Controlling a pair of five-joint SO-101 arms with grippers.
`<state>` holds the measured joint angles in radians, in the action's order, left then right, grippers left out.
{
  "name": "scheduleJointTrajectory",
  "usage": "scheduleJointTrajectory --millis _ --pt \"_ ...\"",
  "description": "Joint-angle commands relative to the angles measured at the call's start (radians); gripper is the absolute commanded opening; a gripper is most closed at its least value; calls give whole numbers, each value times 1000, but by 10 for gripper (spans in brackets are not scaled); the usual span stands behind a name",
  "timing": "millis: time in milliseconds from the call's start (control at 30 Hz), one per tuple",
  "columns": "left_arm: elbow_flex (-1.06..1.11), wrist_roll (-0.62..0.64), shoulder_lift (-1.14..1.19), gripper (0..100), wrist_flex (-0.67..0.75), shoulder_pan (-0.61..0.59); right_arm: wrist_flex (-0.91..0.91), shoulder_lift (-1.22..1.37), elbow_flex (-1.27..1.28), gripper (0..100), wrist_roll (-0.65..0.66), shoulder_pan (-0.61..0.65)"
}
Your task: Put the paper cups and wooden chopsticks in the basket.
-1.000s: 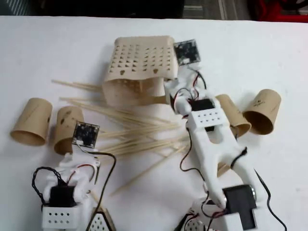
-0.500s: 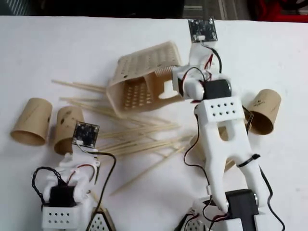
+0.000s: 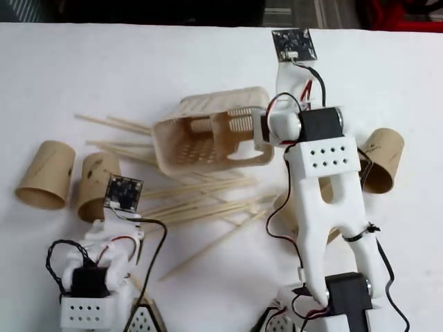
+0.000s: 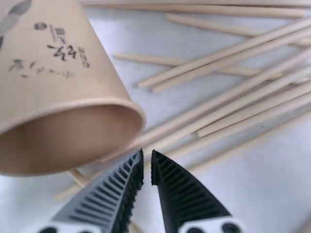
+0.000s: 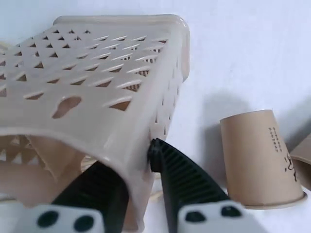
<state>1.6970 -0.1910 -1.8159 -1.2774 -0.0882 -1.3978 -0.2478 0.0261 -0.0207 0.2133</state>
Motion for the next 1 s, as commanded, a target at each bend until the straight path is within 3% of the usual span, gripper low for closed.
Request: scheduleJointTrajectory --millis 0,133,400,800,967 --pt "-5 6 -4 54 -5 2 -7 -59 -55 24 -11 -10" --pt "-5 6 -4 54 -5 2 2 -12 -110 24 -11 -28" --pt "-5 8 -4 54 -5 2 -15 344 -427 26 -66 -87" --pt "-5 8 -4 54 -5 2 -314 779 -1103 125 -138 -79" --pt "-5 8 -4 54 -5 2 -320 796 -1229 126 -137 -84"
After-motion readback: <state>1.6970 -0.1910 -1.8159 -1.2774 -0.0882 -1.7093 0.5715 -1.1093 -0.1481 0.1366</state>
